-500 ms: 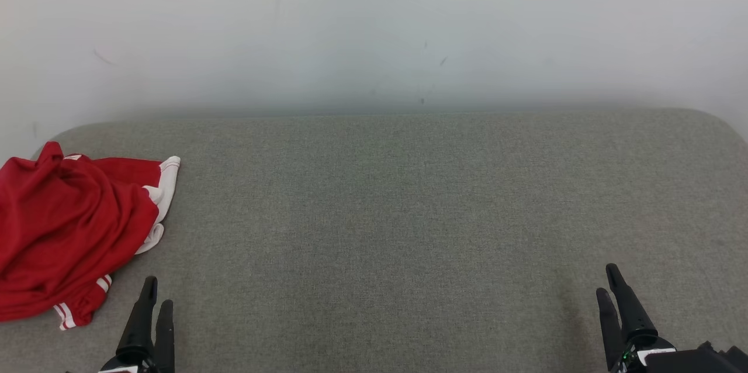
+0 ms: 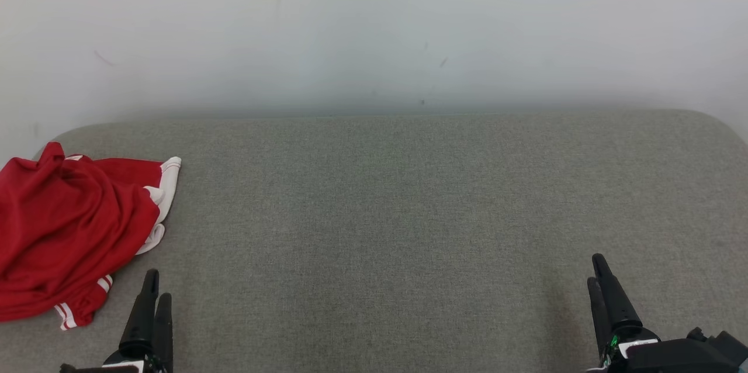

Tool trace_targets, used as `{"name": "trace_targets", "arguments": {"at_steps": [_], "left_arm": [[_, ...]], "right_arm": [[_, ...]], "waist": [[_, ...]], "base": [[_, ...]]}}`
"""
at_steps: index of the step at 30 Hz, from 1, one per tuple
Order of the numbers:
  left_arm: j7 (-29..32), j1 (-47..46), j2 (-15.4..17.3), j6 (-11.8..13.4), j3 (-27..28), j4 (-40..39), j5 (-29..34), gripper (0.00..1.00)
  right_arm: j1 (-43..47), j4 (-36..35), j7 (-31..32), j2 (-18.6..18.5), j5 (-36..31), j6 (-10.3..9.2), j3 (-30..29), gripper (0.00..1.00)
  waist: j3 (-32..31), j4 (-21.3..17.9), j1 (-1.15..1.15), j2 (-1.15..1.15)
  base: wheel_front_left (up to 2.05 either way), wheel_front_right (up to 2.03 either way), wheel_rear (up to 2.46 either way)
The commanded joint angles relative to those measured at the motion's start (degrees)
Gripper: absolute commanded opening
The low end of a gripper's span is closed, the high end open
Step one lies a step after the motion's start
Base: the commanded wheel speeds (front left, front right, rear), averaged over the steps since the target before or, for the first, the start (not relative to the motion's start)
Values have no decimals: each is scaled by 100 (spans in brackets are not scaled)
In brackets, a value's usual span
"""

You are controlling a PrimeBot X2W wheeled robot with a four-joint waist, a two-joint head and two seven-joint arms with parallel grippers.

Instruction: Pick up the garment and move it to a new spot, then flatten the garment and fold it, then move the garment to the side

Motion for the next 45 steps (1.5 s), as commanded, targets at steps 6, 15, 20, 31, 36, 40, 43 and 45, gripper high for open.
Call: {"name": "trace_targets", "arguments": {"at_steps": [6,15,20,31,36,40,43,45], "left_arm": [[-159,-15,175,103,-136,-196,361,100],[-329,-20,353,249,-427,-333,902,100],[-437,-15,439,338,-550,-404,1182,100],[-623,-35,648,452,-838,-545,1748,100],[-668,-67,736,498,-951,-548,1952,100],[-725,-101,852,603,-1072,-541,2240,100],[-777,-133,930,730,-1164,-545,2488,100],[-807,-146,963,810,-1221,-563,2625,100]], "right_arm": [[-186,-20,-77,-64,-453,0,53,100],[-231,13,-94,-76,-1146,0,57,100],[-245,2,-121,-81,-1471,0,70,100],[-301,-18,-110,-94,-2111,0,71,100],[-331,-11,-102,-98,-2400,0,59,100],[-358,-16,-81,-102,-2790,0,32,100],[-361,-28,-61,-104,-3107,0,-14,100],[-367,-40,-36,-106,-3319,0,-45,100]], "waist": [[-9,14,0,0],[-32,33,0,0],[-42,40,0,0],[-40,54,0,0],[-43,60,0,0],[-50,64,0,0],[-53,73,0,0],[-55,80,0,0]], "base": [[0,0,0],[0,0,0],[0,0,0],[0,0,0],[0,0,0],[0,0,0],[0,0,0],[0,0,0]]}}
